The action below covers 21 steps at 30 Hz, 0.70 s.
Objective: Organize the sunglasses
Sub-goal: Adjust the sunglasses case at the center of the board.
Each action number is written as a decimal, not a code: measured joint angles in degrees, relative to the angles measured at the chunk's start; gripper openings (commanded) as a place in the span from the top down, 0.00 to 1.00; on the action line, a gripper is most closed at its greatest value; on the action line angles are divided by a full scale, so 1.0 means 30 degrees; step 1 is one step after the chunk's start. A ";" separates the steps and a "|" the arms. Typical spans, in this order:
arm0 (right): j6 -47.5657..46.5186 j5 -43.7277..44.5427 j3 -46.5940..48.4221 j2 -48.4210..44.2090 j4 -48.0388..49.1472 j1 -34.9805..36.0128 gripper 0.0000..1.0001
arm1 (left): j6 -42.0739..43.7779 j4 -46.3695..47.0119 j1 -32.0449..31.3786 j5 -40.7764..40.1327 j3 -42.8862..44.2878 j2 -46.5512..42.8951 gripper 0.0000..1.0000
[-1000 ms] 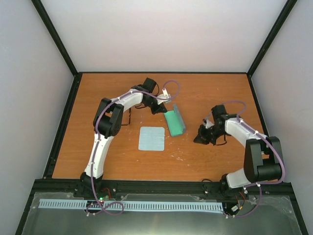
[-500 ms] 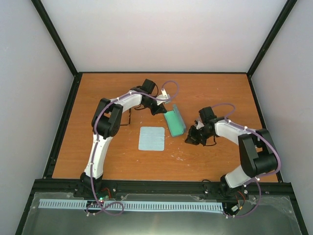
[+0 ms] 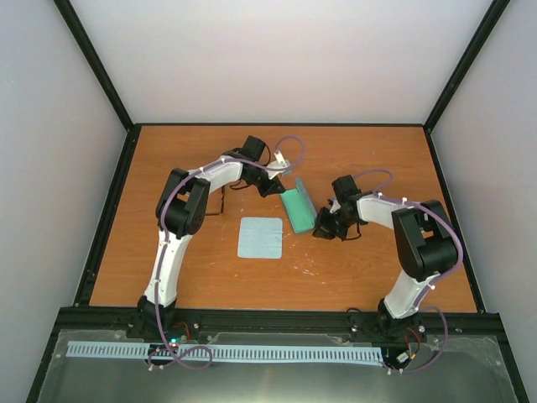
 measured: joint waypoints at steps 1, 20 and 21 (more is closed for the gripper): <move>-0.0007 0.0022 0.0175 0.0138 -0.0102 0.0000 0.97 | -0.0073 0.0007 0.0022 -0.0087 0.0000 -0.0022 0.94; -0.0685 0.1632 0.5421 0.3803 -0.0911 -0.1486 0.97 | -0.1654 0.1027 0.0408 -0.1960 -0.3024 -0.1902 0.74; -0.0801 0.1770 0.5945 0.4146 -0.1013 -0.1617 0.97 | -0.1800 0.1035 0.0408 -0.2004 -0.3067 -0.1945 0.74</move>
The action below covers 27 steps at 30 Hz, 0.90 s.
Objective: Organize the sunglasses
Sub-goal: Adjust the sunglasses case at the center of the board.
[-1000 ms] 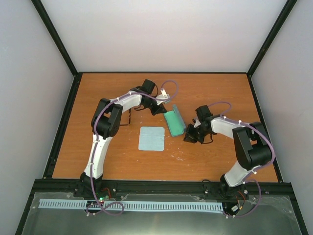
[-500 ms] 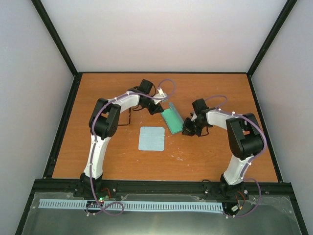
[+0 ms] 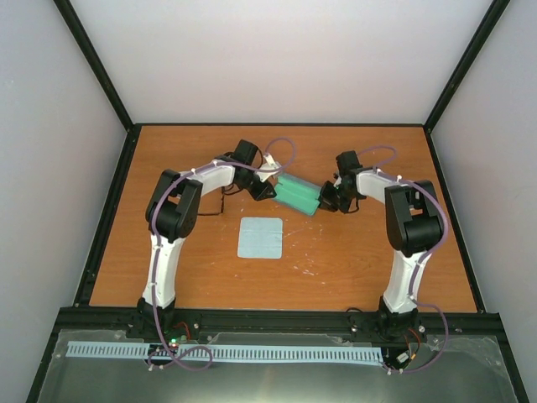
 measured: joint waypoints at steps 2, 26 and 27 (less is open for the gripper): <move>-0.0219 0.0233 0.1064 0.0692 -0.0189 -0.0175 0.97 | -0.0197 0.0007 0.0022 -0.0146 -0.0153 -0.0160 0.71; -0.2033 0.0678 0.4969 0.3497 0.0379 -0.1071 0.97 | -0.0612 -0.0743 -0.1749 0.0051 -0.2973 -0.2076 0.43; -0.2164 0.0685 0.4903 0.3446 0.0379 -0.1071 0.97 | -0.0561 -0.0729 -0.1727 -0.0029 -0.2994 -0.2091 0.42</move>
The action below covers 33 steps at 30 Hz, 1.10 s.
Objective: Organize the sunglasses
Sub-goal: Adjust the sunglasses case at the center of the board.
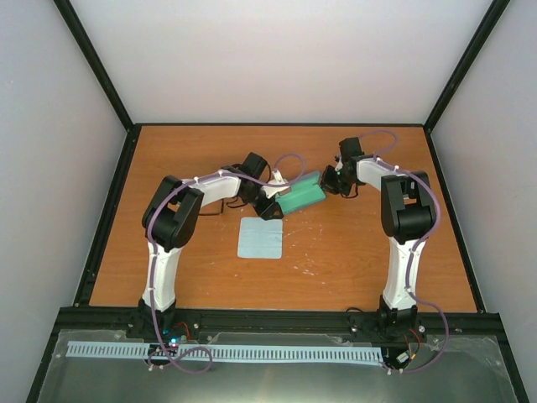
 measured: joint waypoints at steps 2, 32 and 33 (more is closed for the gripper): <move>-0.0146 0.0000 -0.0291 -0.0204 0.0000 0.0007 0.97 | 0.0036 0.0029 0.0095 -0.0277 -0.0007 -0.0044 0.41; -0.0415 0.1348 -0.3206 -0.3271 -0.1632 0.0226 0.77 | -0.0036 0.0015 0.0976 -0.2193 -0.0692 -0.1887 0.29; -0.0459 0.1501 -0.3432 -0.3759 -0.1756 0.0226 0.75 | -0.0036 0.0007 0.0984 -0.2200 -0.0750 -0.2193 0.33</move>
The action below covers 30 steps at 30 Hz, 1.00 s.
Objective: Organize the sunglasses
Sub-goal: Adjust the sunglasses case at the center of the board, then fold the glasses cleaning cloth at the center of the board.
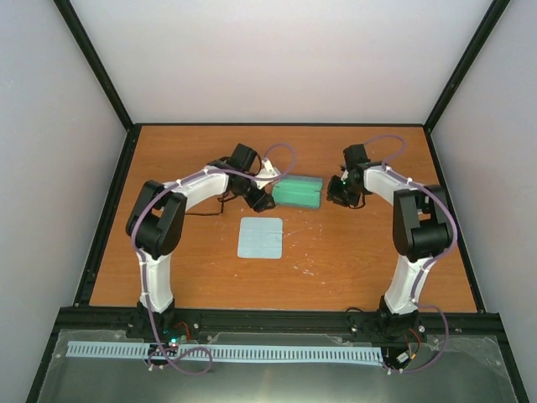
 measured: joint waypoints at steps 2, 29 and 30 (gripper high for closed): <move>-0.0066 0.0313 -0.0517 -0.1093 -0.0080 0.0095 0.70 | 0.0080 0.0000 0.0087 0.0080 -0.0102 -0.0860 0.43; -0.1311 0.2375 0.4080 0.2543 -0.1887 0.9537 0.67 | 0.1843 -0.1151 0.2535 0.4233 -0.4473 -0.3723 0.61; -0.1304 0.2412 0.4080 0.2543 -0.2047 0.9573 0.65 | 0.1836 -0.1129 0.2535 0.4226 -0.4612 -0.3723 0.61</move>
